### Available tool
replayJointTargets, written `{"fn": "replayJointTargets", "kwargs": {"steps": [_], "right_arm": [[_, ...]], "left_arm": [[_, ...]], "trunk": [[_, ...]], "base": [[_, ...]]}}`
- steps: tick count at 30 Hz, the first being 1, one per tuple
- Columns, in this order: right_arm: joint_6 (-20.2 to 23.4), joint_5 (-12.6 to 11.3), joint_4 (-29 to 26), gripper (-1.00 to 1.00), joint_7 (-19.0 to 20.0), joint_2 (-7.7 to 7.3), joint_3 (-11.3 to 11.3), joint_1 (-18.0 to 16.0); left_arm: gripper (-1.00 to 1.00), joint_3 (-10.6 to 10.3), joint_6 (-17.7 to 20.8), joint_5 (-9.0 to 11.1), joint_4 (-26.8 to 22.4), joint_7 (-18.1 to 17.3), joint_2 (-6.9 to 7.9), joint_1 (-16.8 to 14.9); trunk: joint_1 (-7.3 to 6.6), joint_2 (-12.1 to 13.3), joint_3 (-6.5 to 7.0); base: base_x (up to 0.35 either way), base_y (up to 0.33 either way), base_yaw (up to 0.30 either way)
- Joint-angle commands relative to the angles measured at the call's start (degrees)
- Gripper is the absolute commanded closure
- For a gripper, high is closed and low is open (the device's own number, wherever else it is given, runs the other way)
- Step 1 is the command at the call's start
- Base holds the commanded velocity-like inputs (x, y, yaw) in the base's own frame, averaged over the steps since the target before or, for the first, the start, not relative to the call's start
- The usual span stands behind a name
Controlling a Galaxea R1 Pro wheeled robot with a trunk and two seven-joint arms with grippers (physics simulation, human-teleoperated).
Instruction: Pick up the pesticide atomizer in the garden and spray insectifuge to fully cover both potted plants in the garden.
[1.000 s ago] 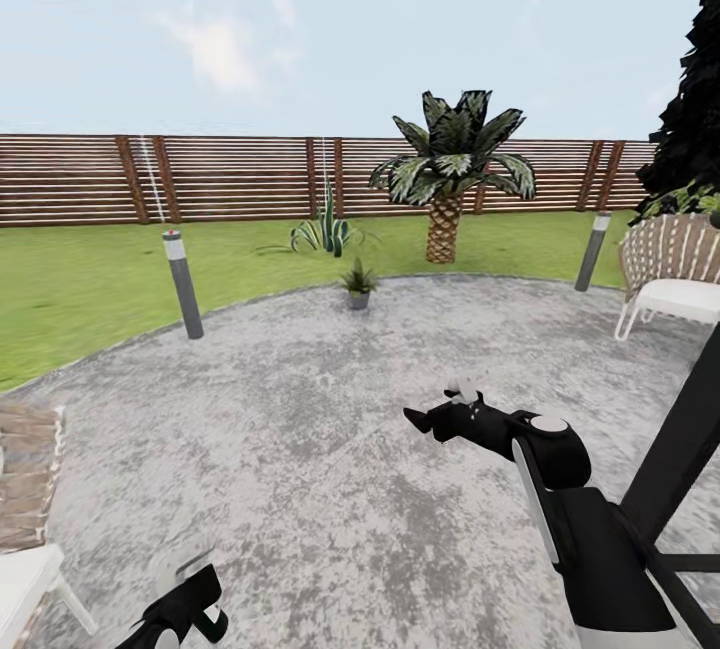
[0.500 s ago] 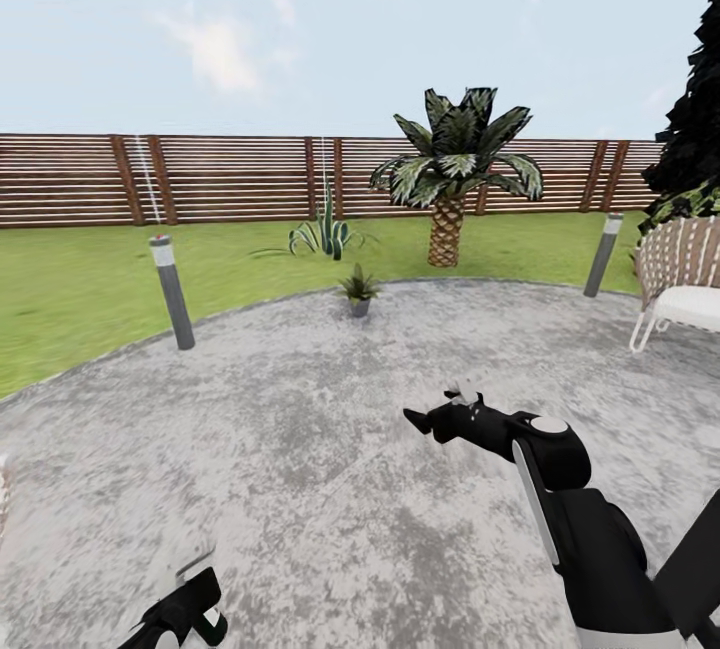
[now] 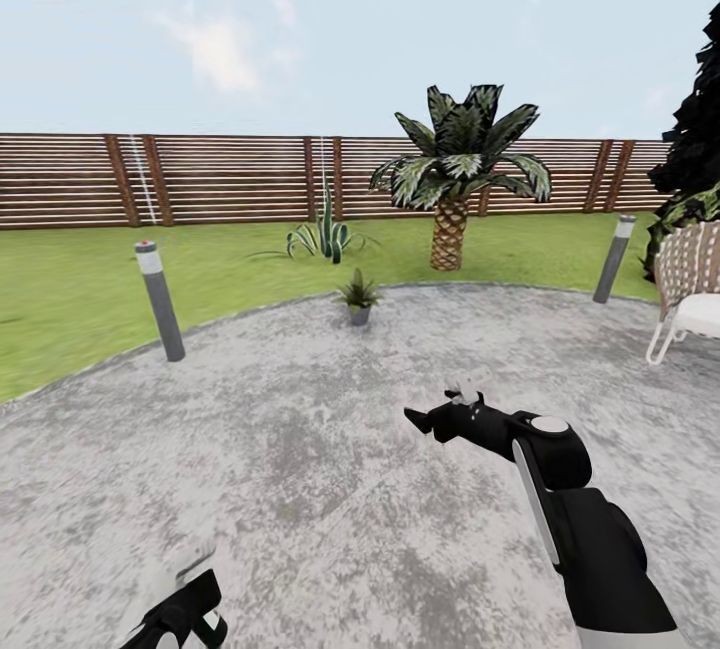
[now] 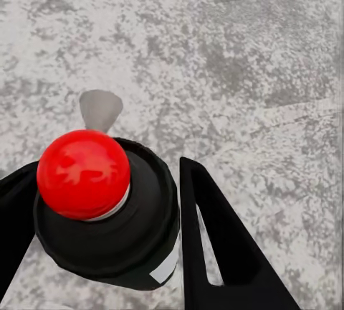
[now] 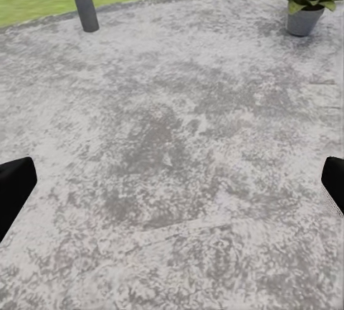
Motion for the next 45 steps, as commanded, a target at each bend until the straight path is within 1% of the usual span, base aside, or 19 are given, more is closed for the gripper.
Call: {"fn": "replayJointTargets", "kwargs": {"steps": [1,21,23,26,33,37,38,39,40,41,42,43,44,45], "right_arm": [[0.2,0.6,-0.1,-1.00,0.5,0.03,-0.1,-0.1],[0.2,0.5,-0.1,-1.00,0.6,0.01,-0.1,-0.1],[0.2,0.5,-0.1,-1.00,0.6,0.02,-0.1,-0.2],[0.2,0.5,-0.1,-1.00,0.6,-0.02,-0.1,-0.2],[0.2,0.5,-0.1,-1.00,0.6,-0.06,-0.1,-0.3],[0.3,0.5,-0.1,-1.00,0.7,-0.09,-0.1,-0.5],[0.3,0.5,-0.1,-1.00,1.1,-0.11,-0.1,-0.5],[0.3,0.5,-0.1,-1.00,2.4,-0.13,-0.1,-0.5],[0.3,0.5,-0.1,-1.00,3.3,-0.13,-0.1,-0.5],[0.3,0.6,-0.1,-1.00,6.2,-0.14,-0.2,-0.6],[0.2,0.6,-0.1,-1.00,6.9,-0.14,-0.2,-0.6],[0.2,0.6,-0.1,-1.00,8.5,-0.16,-0.2,-0.6],[0.5,0.6,-0.1,-1.00,9.5,-0.74,-0.3,-0.8],[0.7,0.6,-0.1,-1.00,10.0,-1.50,-0.6,-0.8]], "left_arm": [[1.00,0.1,0.2,0.6,0.3,0.4,-0.02,0.0],[1.00,0.0,0.2,0.6,0.6,0.3,0.05,0.0],[1.00,-0.8,0.3,0.6,0.6,-0.9,0.08,-0.1],[1.00,-1.4,0.2,0.5,0.7,-1.7,0.13,-0.1],[1.00,-1.5,0.3,0.6,0.1,-1.2,-0.09,-0.3],[1.00,-1.9,0.4,0.6,0.3,-1.9,-0.05,-0.8],[1.00,-3.0,0.6,0.6,0.4,-1.9,0.02,-1.5],[1.00,-4.2,0.9,0.5,0.5,-1.9,0.28,-2.8],[1.00,-4.8,1.0,0.5,0.5,-2.0,0.49,-3.6],[1.00,-6.4,2.4,0.5,0.6,-2.2,1.61,-6.1],[1.00,-7.0,3.2,0.6,0.6,-2.3,2.00,-7.1],[1.00,-9.2,6.3,0.6,0.6,-4.2,3.07,-10.4],[1.00,-13.0,9.7,0.5,0.7,-10.7,3.99,-13.9],[1.00,-14.5,10.6,0.5,0.7,-14.0,4.56,-14.8]], "trunk": [[0.02,0.0,-0.06],[0.02,0.0,-0.06],[0.02,0.0,-0.06],[0.02,0.0,-0.06],[0.02,0.0,-0.06],[0.02,0.0,-0.06],[0.02,0.0,-0.06],[0.02,0.0,-0.06],[0.02,0.0,-0.06],[0.02,0.0,-0.06],[0.02,0.0,-0.06],[0.02,0.0,-0.06],[0.02,0.0,-0.06],[0.02,0.0,-0.06]], "base": [[0.340,0.000,0.000],[0.340,0.000,0.000],[0.340,0.000,0.000],[0.340,0.000,0.000],[0.147,0.006,0.000],[0.266,0.029,0.000],[0.315,0.009,0.000],[0.323,0.006,0.000],[0.326,0.005,0.000],[0.333,0.002,0.000],[0.334,0.002,0.000],[0.337,0.001,0.000],[0.339,0.000,0.000],[0.340,0.000,0.000]]}}
